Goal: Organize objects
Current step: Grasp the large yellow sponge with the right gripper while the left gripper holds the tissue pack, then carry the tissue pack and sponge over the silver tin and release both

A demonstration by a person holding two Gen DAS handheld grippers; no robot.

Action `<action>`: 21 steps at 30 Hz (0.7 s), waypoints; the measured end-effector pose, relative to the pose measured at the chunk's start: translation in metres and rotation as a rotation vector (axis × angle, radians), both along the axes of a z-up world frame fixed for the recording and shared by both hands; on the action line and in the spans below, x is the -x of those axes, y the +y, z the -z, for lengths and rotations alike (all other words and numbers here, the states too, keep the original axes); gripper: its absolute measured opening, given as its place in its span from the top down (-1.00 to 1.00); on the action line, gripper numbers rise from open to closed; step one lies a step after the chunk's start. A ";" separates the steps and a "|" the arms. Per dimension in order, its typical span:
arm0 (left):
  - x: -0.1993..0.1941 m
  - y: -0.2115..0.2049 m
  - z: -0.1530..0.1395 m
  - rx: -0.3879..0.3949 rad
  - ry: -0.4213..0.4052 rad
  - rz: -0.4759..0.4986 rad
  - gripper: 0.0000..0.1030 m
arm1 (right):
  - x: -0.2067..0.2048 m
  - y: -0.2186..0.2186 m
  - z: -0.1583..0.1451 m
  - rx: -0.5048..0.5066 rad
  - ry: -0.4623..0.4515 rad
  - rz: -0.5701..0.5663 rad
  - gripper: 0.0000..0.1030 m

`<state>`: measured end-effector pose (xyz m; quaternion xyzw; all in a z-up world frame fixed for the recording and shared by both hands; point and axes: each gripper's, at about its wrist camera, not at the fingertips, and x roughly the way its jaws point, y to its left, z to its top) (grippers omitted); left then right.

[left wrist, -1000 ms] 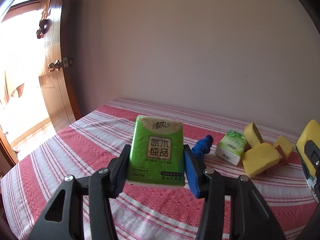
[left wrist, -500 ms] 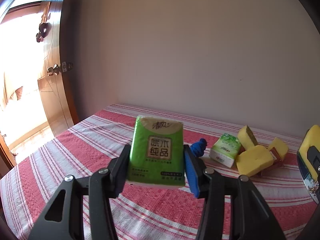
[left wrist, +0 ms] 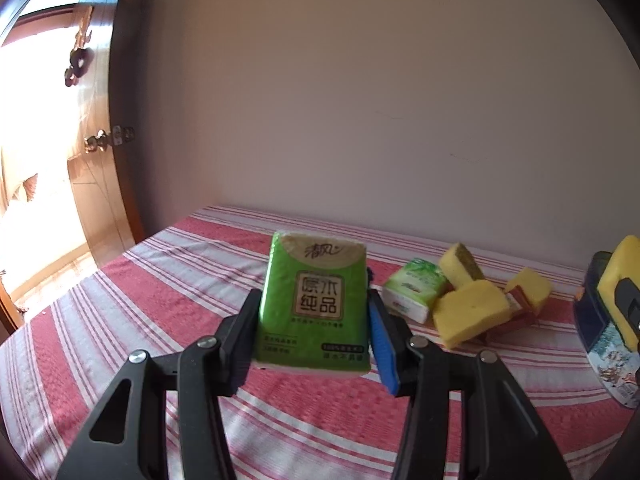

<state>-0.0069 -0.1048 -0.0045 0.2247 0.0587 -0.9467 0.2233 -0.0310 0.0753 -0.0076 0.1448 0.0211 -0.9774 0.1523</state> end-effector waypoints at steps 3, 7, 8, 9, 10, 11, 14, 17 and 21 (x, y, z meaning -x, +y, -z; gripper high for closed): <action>0.001 0.012 0.000 -0.013 -0.005 0.032 0.03 | 0.003 0.006 0.000 -0.012 -0.004 0.009 -0.26; 0.002 0.029 0.001 -0.039 -0.008 0.078 0.03 | 0.004 0.013 -0.003 -0.005 -0.017 0.031 -0.26; 0.003 0.034 0.001 -0.041 -0.010 0.090 0.03 | 0.005 0.016 -0.004 -0.006 -0.018 0.039 -0.26; 0.004 0.039 0.001 -0.040 -0.011 0.100 0.03 | 0.006 0.018 -0.005 -0.008 -0.018 0.047 -0.26; 0.005 0.043 0.001 -0.038 -0.012 0.108 0.03 | 0.007 0.022 -0.005 -0.010 -0.020 0.055 -0.26; 0.006 0.048 0.000 -0.037 -0.012 0.118 0.03 | 0.005 0.038 -0.008 -0.009 -0.022 0.060 -0.26; 0.010 0.061 0.001 -0.048 -0.020 0.150 0.03 | -0.009 0.039 -0.016 -0.005 -0.030 0.071 -0.26; 0.015 0.078 0.001 -0.042 -0.024 0.179 0.03 | 0.001 0.066 -0.016 0.004 -0.035 0.082 -0.26; 0.018 0.102 -0.001 -0.030 -0.024 0.220 0.03 | -0.003 0.093 -0.024 0.012 -0.031 0.106 -0.26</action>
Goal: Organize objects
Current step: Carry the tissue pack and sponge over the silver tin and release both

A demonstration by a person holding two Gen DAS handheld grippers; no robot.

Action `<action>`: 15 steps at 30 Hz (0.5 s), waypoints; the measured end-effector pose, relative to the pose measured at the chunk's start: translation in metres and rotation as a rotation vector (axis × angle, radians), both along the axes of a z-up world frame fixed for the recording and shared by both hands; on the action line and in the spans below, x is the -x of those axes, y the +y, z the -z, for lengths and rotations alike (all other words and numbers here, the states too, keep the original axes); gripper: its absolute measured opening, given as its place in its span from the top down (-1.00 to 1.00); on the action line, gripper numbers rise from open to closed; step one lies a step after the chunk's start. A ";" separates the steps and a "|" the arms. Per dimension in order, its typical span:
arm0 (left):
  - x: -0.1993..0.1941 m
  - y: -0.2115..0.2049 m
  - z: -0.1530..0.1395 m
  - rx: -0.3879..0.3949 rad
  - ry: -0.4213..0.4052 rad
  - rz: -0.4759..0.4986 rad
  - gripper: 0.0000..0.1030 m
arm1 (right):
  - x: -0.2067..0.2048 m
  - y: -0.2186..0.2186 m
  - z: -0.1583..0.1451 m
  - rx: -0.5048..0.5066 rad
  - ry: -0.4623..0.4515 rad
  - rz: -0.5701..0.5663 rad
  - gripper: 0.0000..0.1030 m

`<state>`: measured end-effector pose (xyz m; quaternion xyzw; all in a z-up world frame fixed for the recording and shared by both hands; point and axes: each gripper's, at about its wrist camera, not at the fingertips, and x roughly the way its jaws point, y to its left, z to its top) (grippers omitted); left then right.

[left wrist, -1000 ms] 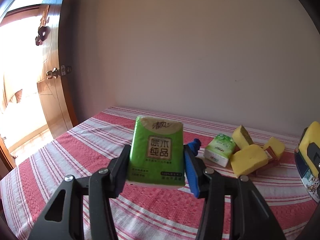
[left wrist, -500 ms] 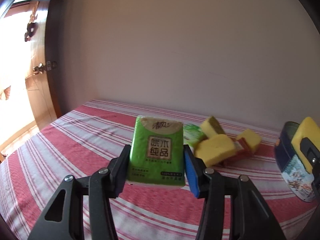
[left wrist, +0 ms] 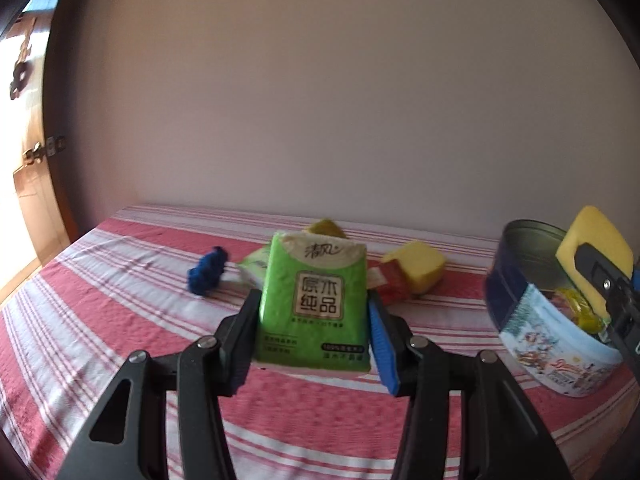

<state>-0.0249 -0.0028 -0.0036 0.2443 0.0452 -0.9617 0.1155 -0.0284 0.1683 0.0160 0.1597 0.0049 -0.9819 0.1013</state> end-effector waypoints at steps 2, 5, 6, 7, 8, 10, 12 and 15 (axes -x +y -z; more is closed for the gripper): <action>0.003 0.011 -0.002 0.002 0.001 0.020 0.03 | -0.005 0.004 -0.004 0.003 0.001 0.011 -0.26; 0.009 0.029 -0.006 -0.002 0.002 0.059 0.03 | -0.010 0.022 -0.010 0.009 -0.002 0.032 -0.26; 0.010 0.034 -0.007 0.000 0.004 0.069 0.03 | -0.010 0.027 -0.012 0.011 -0.004 0.040 -0.26; 0.012 0.040 -0.008 0.003 0.007 0.081 0.03 | -0.004 0.040 -0.011 0.011 -0.006 0.047 -0.26; 0.014 0.047 -0.009 0.007 0.009 0.094 0.03 | -0.003 0.045 -0.012 0.008 -0.008 0.055 -0.26; 0.018 0.060 -0.011 0.013 0.012 0.120 0.03 | -0.001 0.051 -0.013 0.001 -0.015 0.072 -0.26; 0.023 0.072 -0.013 0.014 0.012 0.146 0.03 | 0.002 0.060 -0.013 0.001 -0.021 0.090 -0.26; 0.029 0.090 -0.017 0.008 0.015 0.179 0.03 | 0.004 0.072 -0.017 0.000 -0.025 0.113 -0.26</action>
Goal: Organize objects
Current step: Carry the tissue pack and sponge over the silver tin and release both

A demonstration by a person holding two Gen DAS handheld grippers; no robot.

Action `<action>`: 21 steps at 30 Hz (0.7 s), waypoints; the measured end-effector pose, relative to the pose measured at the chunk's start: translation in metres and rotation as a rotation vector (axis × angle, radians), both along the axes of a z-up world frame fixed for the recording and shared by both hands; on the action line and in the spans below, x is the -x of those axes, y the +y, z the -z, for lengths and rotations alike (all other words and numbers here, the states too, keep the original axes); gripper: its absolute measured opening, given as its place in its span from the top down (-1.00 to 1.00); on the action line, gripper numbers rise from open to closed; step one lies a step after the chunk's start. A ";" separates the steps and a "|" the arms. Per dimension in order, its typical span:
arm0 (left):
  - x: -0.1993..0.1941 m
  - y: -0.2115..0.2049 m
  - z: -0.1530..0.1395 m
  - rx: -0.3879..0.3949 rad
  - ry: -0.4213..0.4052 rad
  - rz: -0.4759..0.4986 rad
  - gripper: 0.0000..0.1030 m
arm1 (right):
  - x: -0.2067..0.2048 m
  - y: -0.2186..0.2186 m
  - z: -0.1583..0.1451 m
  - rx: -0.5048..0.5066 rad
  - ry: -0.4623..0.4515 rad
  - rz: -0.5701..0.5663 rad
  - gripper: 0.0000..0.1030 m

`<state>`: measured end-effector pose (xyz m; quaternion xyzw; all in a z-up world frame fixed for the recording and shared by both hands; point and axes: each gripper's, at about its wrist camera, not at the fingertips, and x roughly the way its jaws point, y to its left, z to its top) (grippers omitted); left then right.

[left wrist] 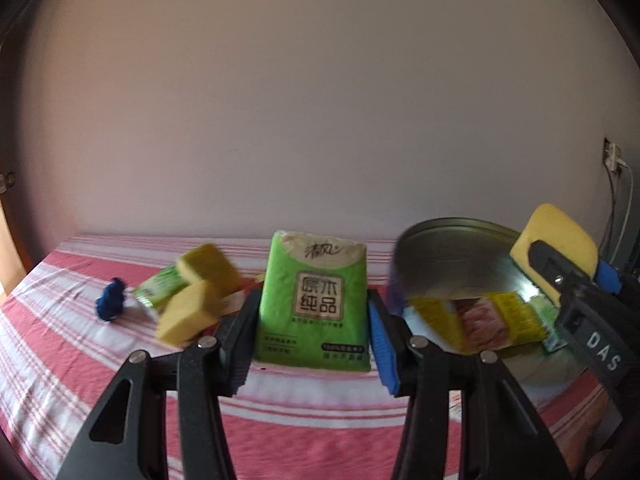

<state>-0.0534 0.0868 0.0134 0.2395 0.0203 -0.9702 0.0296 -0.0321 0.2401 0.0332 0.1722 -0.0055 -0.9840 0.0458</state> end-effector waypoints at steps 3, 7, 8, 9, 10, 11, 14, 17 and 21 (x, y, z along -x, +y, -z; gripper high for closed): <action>0.006 0.017 -0.004 0.006 0.009 0.032 0.03 | 0.001 0.010 0.000 -0.003 -0.006 0.024 -0.26; 0.014 0.040 -0.008 0.015 0.020 0.072 0.03 | 0.002 0.026 -0.003 0.007 -0.021 0.056 -0.26; 0.017 0.047 -0.009 0.020 0.024 0.084 0.03 | 0.003 0.029 -0.004 0.009 -0.024 0.063 -0.26; 0.019 0.052 -0.010 0.023 0.025 0.092 0.03 | 0.004 0.033 -0.004 0.009 -0.028 0.072 -0.26; 0.022 0.055 -0.010 0.023 0.025 0.099 0.03 | 0.004 0.036 -0.005 0.009 -0.032 0.080 -0.26; 0.025 0.060 -0.010 0.022 0.022 0.107 0.03 | 0.005 0.040 -0.007 0.009 -0.035 0.088 -0.26; 0.033 0.072 -0.008 0.023 0.011 0.124 0.03 | 0.009 0.052 -0.010 0.005 -0.044 0.113 -0.26; 0.039 0.081 -0.005 0.025 0.000 0.132 0.03 | 0.017 0.065 -0.006 0.012 -0.060 0.129 -0.26; 0.049 0.092 -0.002 0.046 -0.020 0.136 0.03 | 0.020 0.071 -0.010 0.016 -0.083 0.140 -0.26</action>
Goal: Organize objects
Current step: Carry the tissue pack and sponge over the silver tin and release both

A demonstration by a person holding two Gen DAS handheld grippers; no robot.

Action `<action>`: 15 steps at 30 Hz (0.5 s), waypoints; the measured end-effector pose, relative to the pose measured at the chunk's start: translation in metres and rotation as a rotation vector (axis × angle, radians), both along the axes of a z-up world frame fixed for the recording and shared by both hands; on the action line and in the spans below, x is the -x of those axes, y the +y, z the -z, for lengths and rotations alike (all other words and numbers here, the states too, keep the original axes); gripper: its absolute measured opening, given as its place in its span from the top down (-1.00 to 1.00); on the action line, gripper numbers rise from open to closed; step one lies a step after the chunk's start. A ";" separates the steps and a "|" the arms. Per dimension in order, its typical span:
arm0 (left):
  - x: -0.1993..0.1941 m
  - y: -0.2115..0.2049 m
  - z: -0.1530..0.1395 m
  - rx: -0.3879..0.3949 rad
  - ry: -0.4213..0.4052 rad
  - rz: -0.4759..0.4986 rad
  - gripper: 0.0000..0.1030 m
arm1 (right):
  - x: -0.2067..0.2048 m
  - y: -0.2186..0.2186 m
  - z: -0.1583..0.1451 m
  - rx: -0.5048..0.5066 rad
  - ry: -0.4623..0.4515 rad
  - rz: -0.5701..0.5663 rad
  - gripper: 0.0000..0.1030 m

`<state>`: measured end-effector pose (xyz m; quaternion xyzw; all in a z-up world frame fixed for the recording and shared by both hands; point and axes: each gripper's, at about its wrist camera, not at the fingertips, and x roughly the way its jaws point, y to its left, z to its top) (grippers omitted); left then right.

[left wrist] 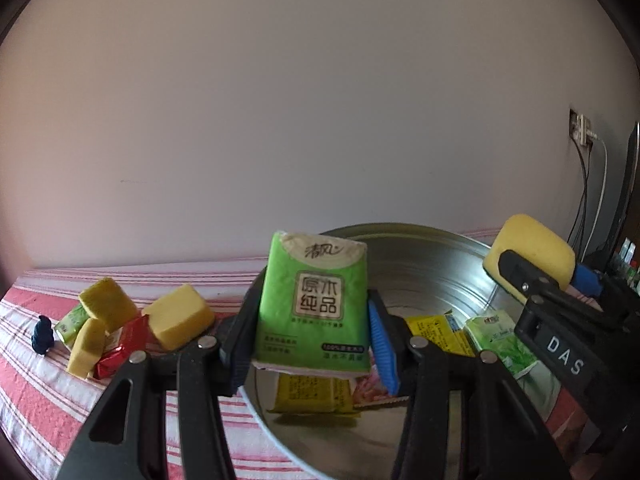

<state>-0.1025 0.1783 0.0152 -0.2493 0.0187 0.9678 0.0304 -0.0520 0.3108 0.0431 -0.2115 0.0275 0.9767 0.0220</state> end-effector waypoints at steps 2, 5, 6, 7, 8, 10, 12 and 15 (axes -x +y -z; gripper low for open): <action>0.004 0.004 0.003 0.004 -0.006 0.003 0.03 | 0.000 0.001 0.000 -0.005 -0.008 0.004 -0.26; 0.008 0.005 0.008 0.006 -0.023 0.005 0.03 | 0.012 0.007 -0.002 -0.001 -0.022 0.008 -0.26; 0.009 0.005 0.009 0.006 -0.027 0.002 0.03 | 0.013 0.008 -0.002 0.005 -0.027 0.008 -0.26; 0.011 0.005 0.011 0.007 -0.033 -0.001 0.03 | 0.016 0.010 0.000 0.010 -0.032 0.006 -0.26; 0.012 0.004 0.012 0.010 -0.037 -0.002 0.03 | 0.016 0.009 0.000 0.012 -0.036 0.004 -0.26; 0.014 0.005 0.014 0.019 -0.047 -0.001 0.03 | 0.021 0.013 0.005 0.008 -0.040 0.004 -0.26; 0.016 0.006 0.017 0.022 -0.056 -0.003 0.03 | 0.023 0.011 0.007 -0.001 -0.045 0.001 -0.26; 0.016 0.008 0.018 0.025 -0.065 -0.008 0.00 | 0.029 0.014 0.016 -0.009 -0.048 -0.003 -0.28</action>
